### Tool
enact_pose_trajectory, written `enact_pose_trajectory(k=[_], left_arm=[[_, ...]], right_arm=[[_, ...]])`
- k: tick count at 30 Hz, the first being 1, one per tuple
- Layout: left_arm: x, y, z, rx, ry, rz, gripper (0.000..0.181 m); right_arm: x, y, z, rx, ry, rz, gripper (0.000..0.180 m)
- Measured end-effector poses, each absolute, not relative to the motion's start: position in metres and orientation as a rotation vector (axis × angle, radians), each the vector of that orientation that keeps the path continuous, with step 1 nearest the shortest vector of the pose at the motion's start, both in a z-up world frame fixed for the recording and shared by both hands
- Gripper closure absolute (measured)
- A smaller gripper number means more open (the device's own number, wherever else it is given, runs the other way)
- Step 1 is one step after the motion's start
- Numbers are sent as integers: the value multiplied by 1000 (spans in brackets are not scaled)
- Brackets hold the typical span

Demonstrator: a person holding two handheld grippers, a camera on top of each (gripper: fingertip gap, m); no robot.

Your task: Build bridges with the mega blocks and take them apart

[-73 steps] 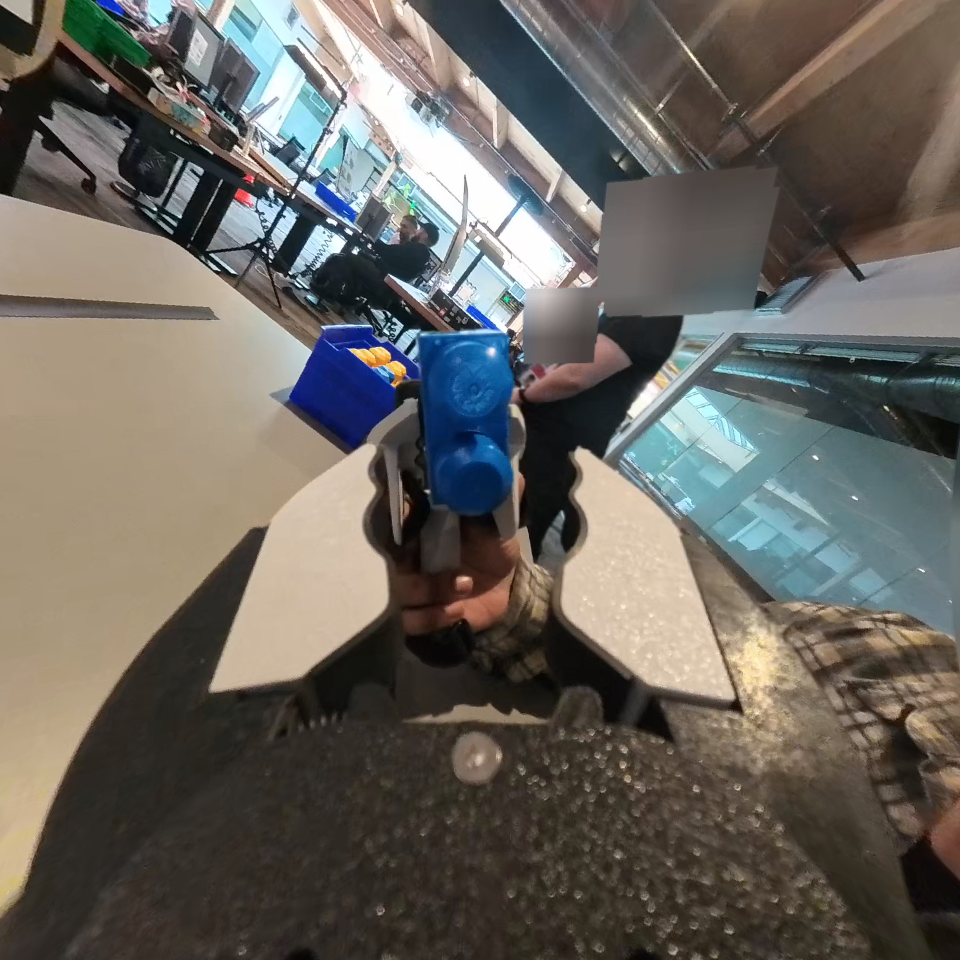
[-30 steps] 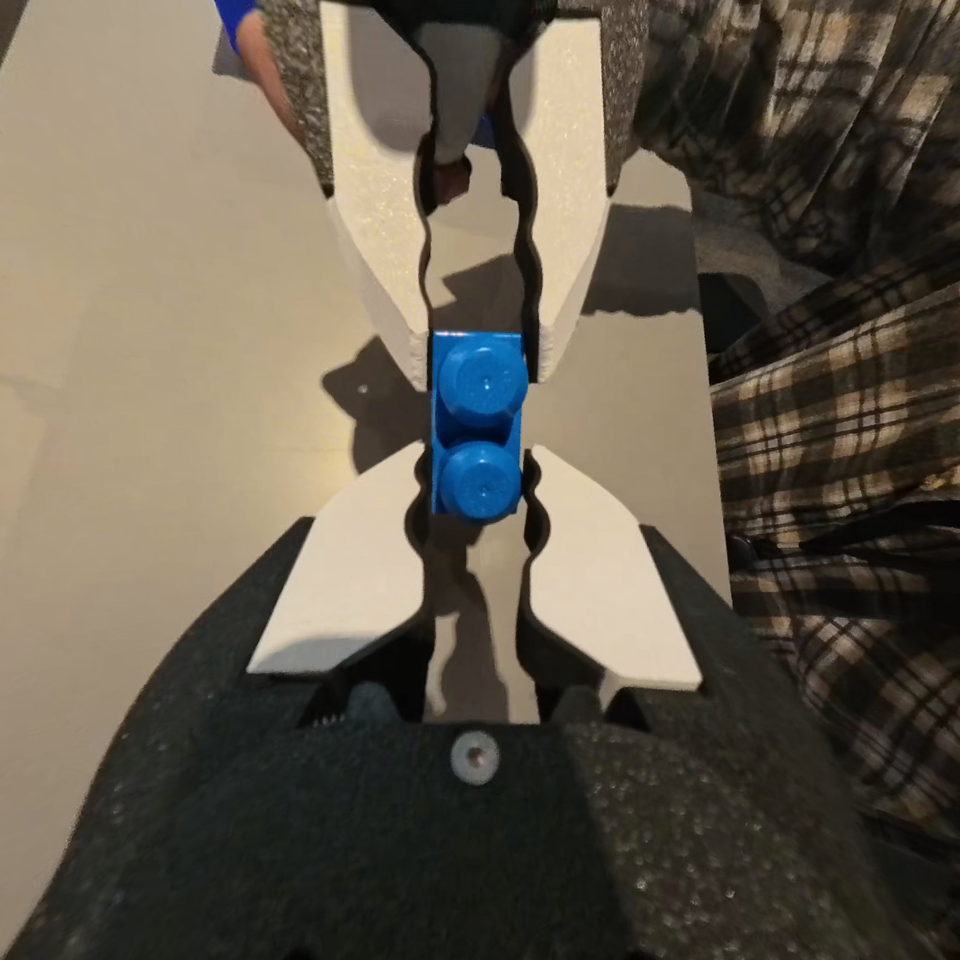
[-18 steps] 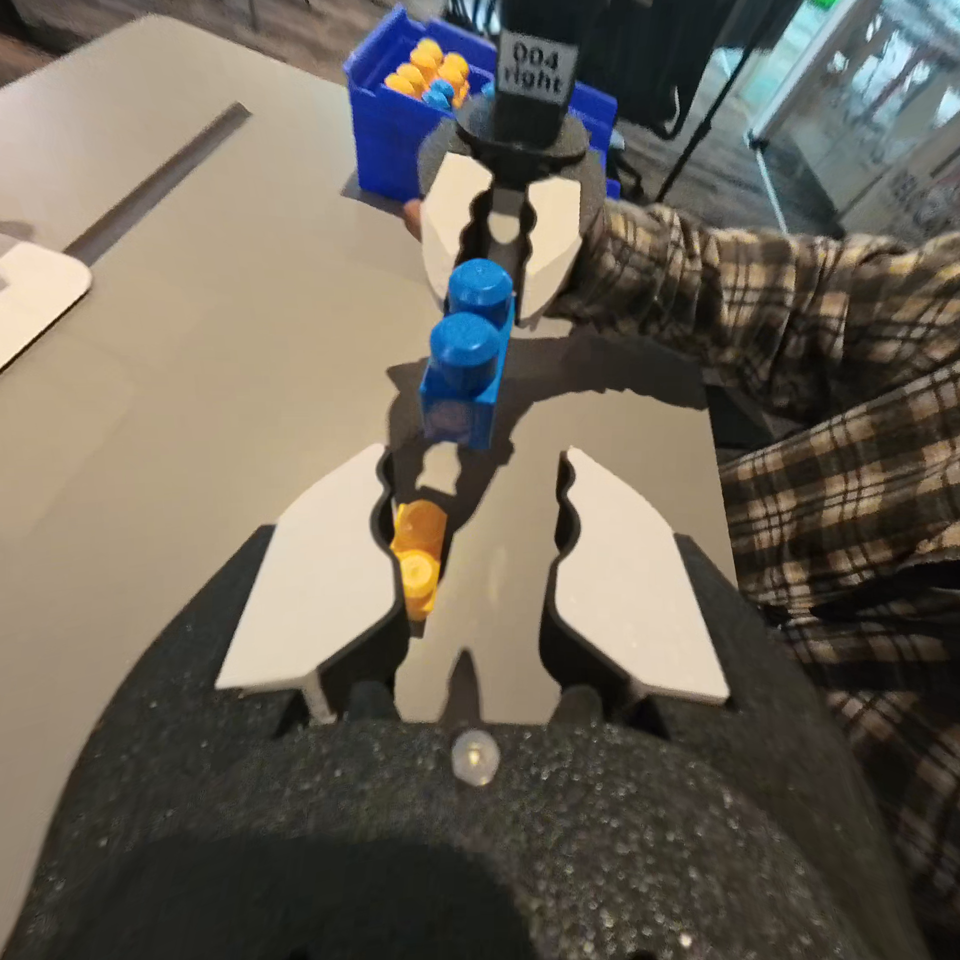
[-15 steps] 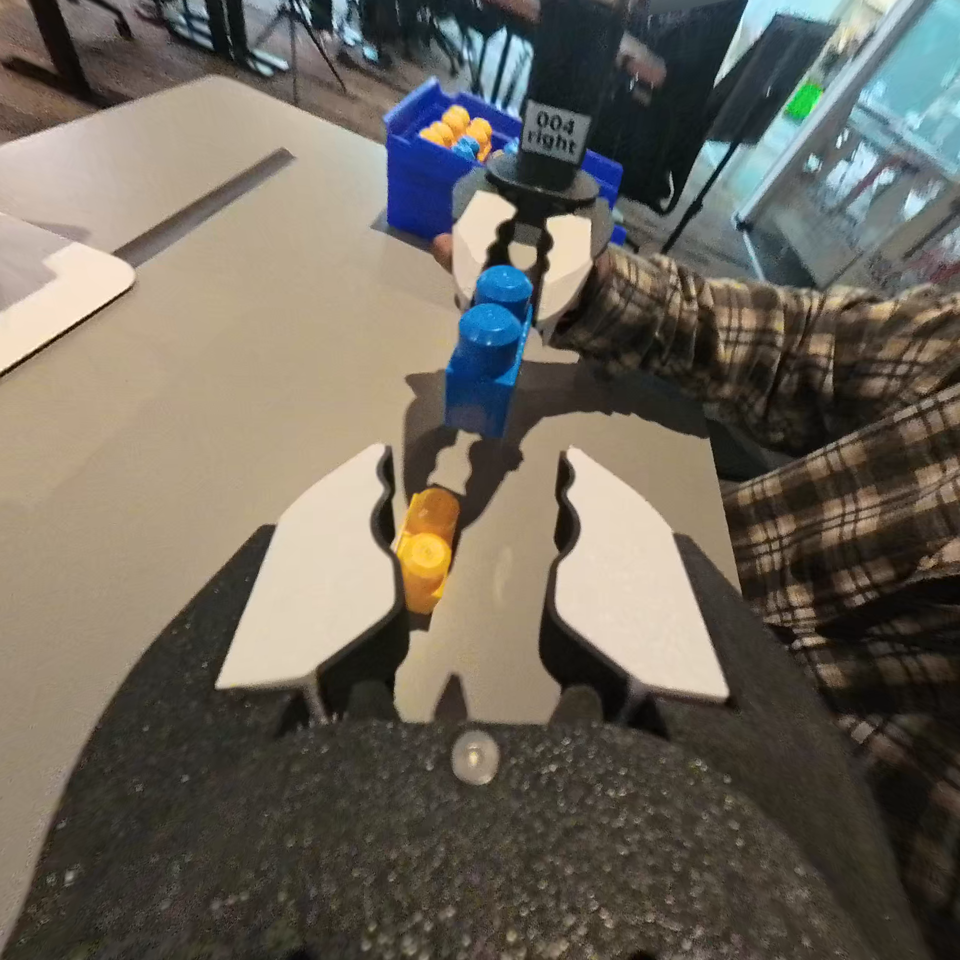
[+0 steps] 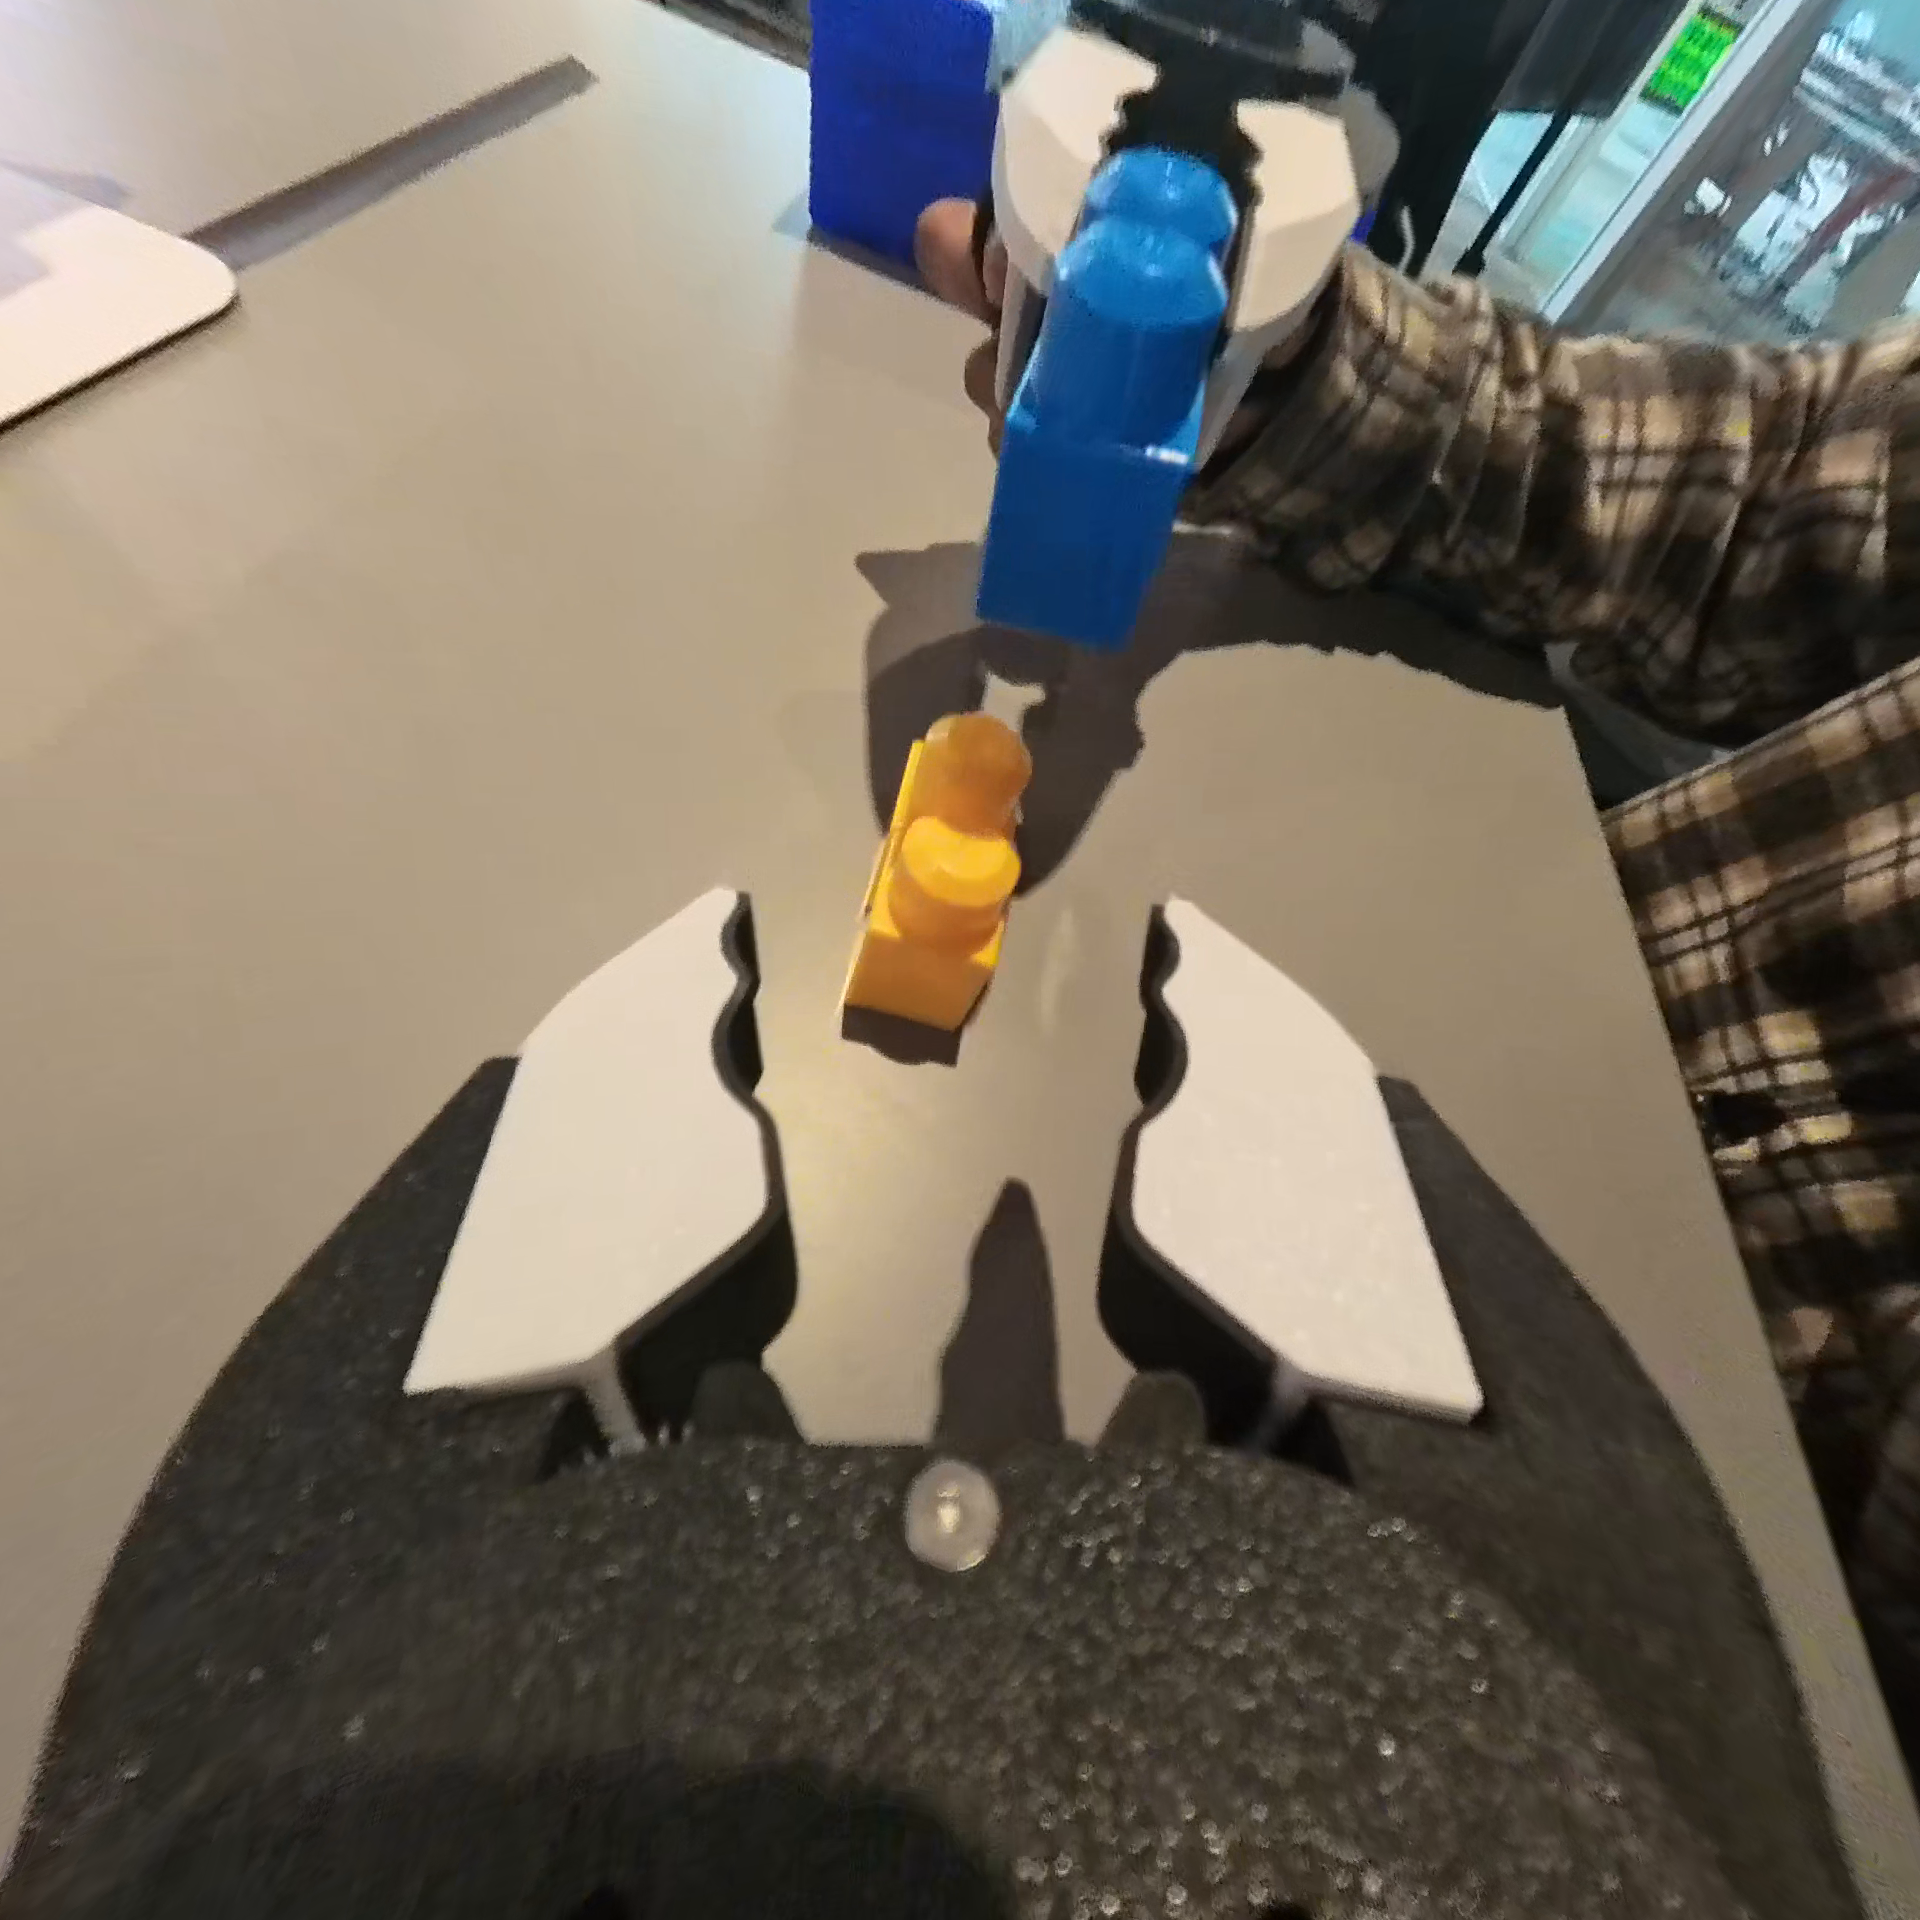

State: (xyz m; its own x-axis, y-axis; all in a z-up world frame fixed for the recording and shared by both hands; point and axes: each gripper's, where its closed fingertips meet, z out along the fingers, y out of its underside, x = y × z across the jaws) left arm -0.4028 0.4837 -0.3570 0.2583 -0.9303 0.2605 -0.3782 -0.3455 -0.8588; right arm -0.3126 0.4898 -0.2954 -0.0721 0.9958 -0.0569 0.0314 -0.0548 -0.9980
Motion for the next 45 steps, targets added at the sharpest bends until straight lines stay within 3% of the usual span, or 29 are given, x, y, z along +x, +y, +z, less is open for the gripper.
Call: enact_pose_trajectory(k=[12, 23, 26, 45], left_arm=[[-377, 484, -403, -1948, 1340, -943, 96], [-369, 481, -418, -2028, 1417, -897, 122], [-369, 480, -422, -2039, 1439, -878, 140], [-369, 482, -424, -2019, 1488, -808, 142]], right_arm=[[-335, 491, -311, -1163, -1302, 1263, 149], [-352, 489, -330, -1167, -1371, 1234, 149], [-354, 488, -334, -1179, -1403, 1217, 150], [-351, 494, -351, -1325, -1654, 1180, 149]])
